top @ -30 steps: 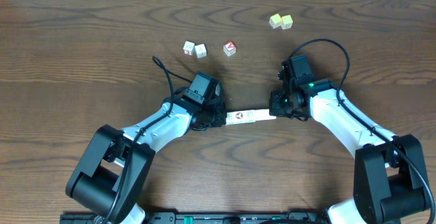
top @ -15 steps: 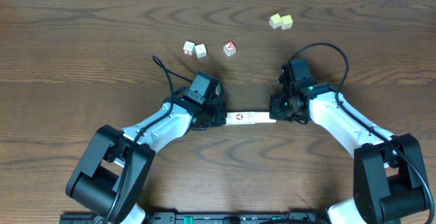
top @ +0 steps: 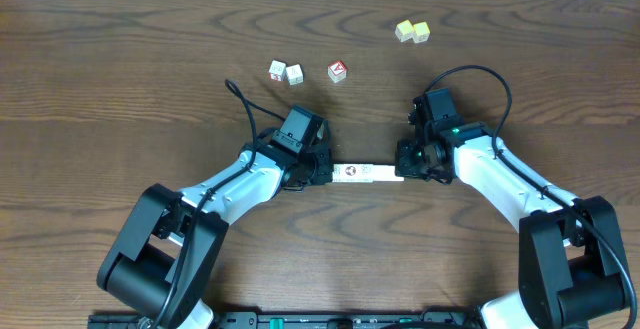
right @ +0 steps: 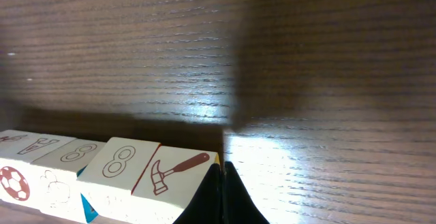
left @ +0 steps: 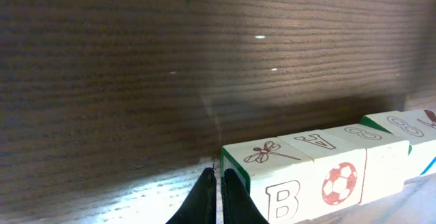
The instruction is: Lift 5 blocks
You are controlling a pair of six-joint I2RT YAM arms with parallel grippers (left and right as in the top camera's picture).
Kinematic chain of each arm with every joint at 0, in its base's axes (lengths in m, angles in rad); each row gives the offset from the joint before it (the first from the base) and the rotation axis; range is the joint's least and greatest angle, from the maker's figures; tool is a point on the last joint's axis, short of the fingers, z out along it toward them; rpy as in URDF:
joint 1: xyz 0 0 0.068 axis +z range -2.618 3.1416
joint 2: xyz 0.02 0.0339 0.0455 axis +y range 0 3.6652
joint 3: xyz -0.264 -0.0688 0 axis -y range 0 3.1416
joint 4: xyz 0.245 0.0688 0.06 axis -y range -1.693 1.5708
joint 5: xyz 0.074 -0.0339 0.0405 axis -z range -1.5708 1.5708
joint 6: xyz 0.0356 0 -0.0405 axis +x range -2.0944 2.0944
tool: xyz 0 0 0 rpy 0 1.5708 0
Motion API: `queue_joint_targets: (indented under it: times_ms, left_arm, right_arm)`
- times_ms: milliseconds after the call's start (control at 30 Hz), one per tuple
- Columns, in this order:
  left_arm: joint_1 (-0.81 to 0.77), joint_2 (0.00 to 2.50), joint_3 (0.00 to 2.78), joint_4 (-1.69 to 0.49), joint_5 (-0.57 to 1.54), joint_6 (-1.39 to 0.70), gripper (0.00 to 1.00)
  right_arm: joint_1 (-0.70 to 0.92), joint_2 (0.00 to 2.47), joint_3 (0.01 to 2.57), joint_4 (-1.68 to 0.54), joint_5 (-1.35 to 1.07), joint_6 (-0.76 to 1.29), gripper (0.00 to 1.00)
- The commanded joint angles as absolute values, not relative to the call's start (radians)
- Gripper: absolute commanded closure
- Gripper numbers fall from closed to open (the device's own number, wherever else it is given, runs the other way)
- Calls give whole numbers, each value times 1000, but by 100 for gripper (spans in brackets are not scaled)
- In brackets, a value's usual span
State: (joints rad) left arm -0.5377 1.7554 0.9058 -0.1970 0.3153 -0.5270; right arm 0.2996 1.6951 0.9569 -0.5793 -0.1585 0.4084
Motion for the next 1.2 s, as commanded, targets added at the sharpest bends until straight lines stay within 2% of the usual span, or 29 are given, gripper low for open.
queue_joint_targets:
  times_ms: [0,833,1167]
  left_arm:
    - [-572,1756,962,-176,346,-505,93]
    - [-574,1757,962,-202,275,-503,93]
    - [-570,1754,962,-224,204,-502,93]
  right_arm:
    - [347,1708,952,-563,-337,434,99]
    - [344,1761,952,-488,-219,437,99]
    - [275,1760,1024,-591,-183,371,99]
